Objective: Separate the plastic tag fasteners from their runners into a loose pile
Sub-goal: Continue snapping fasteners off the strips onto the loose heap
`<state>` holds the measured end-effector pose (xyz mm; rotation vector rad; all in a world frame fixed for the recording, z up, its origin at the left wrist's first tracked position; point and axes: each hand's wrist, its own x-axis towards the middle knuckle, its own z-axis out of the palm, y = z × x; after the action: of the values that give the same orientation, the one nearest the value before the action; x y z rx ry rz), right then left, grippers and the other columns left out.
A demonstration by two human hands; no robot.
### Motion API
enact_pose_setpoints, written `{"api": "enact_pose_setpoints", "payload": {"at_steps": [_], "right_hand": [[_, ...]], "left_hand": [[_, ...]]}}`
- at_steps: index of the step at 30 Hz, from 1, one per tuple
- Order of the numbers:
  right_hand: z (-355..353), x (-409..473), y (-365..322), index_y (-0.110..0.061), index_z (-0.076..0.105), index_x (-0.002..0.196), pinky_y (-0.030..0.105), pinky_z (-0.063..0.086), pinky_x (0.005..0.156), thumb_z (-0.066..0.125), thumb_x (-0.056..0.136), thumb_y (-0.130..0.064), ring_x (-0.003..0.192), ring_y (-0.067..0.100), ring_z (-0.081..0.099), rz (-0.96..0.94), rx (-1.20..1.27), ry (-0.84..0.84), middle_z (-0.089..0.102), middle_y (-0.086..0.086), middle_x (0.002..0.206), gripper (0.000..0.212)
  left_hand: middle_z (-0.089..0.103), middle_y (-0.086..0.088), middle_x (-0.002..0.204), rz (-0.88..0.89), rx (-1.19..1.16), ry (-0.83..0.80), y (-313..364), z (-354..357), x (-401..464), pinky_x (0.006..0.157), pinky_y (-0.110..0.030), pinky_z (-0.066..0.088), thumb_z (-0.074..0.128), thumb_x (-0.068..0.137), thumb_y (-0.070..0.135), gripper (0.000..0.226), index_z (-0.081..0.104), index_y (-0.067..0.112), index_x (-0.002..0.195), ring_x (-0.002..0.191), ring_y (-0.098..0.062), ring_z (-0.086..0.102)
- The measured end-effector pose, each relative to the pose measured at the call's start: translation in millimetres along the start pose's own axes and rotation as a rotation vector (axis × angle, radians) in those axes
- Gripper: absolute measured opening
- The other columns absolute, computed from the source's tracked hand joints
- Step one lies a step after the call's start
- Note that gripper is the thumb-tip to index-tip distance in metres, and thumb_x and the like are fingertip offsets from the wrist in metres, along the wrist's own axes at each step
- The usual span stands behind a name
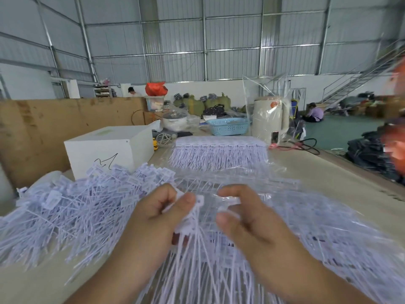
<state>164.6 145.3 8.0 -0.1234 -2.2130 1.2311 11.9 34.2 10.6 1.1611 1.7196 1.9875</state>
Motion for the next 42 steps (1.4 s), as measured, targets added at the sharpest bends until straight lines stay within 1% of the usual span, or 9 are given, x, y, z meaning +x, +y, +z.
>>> {"api": "enact_pose_setpoints", "payload": {"at_steps": [4,8,12,15,20,27,31,35,42], "right_hand": [[14.4,1.8,6.4,-0.060,0.015,0.134,0.009,0.041,0.071,0.044,0.091,-0.053,0.080,-0.011,0.058,-0.025,-0.131,-0.156,0.054,-0.039,0.086,0.052],[12.7,3.4,4.9,-0.062,0.018,0.133,0.001,0.038,0.075,0.052,0.093,-0.050,0.083,-0.017,0.057,-0.056,-0.112,-0.119,0.054,-0.043,0.084,0.055],[11.3,5.4,4.3,-0.063,0.018,0.131,0.011,0.039,0.064,0.049,0.076,-0.069,0.074,0.000,0.055,-0.073,-0.166,-0.016,0.051,-0.023,0.089,0.063],[15.7,3.6,6.3,-0.064,0.020,0.130,0.018,0.047,0.075,0.049,0.069,-0.075,0.085,0.003,0.059,-0.037,-0.141,0.029,0.051,-0.019,0.093,0.068],[18.6,3.1,8.6,-0.061,0.029,0.126,0.019,0.048,0.080,0.058,0.073,-0.062,0.094,0.003,0.063,-0.038,-0.049,0.079,0.054,-0.028,0.095,0.060],[-6.5,3.6,1.0,-0.039,0.052,0.125,0.011,0.040,0.057,0.063,0.094,-0.036,0.058,-0.001,0.056,0.031,-0.050,-0.217,0.067,-0.018,0.082,0.033],[-12.5,3.4,1.3,-0.044,0.062,0.100,0.020,0.031,0.048,0.061,0.094,-0.039,0.044,0.004,0.034,0.067,-0.128,-0.170,0.044,-0.014,0.051,0.008],[-15.9,3.6,1.7,-0.019,0.050,0.073,0.025,0.031,0.052,0.058,0.095,-0.039,0.051,0.009,0.036,0.086,-0.233,-0.121,0.040,-0.007,0.057,0.031],[1.1,4.3,-4.8,-0.030,0.051,0.065,0.018,0.026,0.044,0.052,0.098,-0.032,0.044,0.005,0.026,0.073,-0.111,0.079,0.033,-0.011,0.049,0.033]], "left_hand": [[0.036,0.006,0.051,0.068,0.026,-0.104,2.3,4.4,-4.6,0.040,-0.013,0.033,0.073,0.062,0.051,0.044,0.041,0.020,0.055,0.043,-0.005,0.035],[0.033,0.001,0.053,0.006,0.007,-0.131,4.3,6.3,-6.8,0.039,-0.016,0.035,0.074,0.059,0.045,0.044,0.040,0.019,0.055,0.044,-0.010,0.035],[0.035,0.005,0.050,0.007,0.021,-0.139,6.7,8.8,-7.7,0.040,-0.015,0.034,0.074,0.061,0.041,0.041,0.040,0.020,0.053,0.043,-0.007,0.035],[0.040,-0.009,0.060,-0.021,0.034,-0.137,3.6,8.1,-9.0,0.048,-0.023,0.029,0.071,0.057,0.052,0.050,0.042,0.012,0.062,0.054,-0.016,0.035],[0.043,-0.011,0.060,-0.045,-0.019,-0.107,-0.7,12.8,-9.9,0.045,-0.022,0.025,0.075,0.061,0.049,0.057,0.048,0.001,0.075,0.050,-0.016,0.033],[0.041,0.003,0.049,0.040,0.080,-0.036,1.3,11.8,-9.6,0.039,-0.021,0.032,0.077,0.076,0.049,0.046,0.046,0.019,0.059,0.041,-0.011,0.035],[0.040,0.009,0.045,0.059,0.136,-0.027,4.1,12.7,-10.4,0.038,-0.015,0.032,0.064,0.064,0.054,0.035,0.046,0.026,0.055,0.037,-0.006,0.036],[0.042,0.005,0.047,0.060,0.173,-0.056,2.0,10.2,-11.4,0.039,-0.016,0.038,0.062,0.064,0.057,0.036,0.047,0.025,0.055,0.040,-0.008,0.042],[0.038,-0.002,0.049,0.072,0.091,0.026,-1.6,14.4,-11.4,0.035,-0.017,0.032,0.063,0.068,0.055,0.045,0.047,0.013,0.067,0.036,-0.010,0.034]]}}
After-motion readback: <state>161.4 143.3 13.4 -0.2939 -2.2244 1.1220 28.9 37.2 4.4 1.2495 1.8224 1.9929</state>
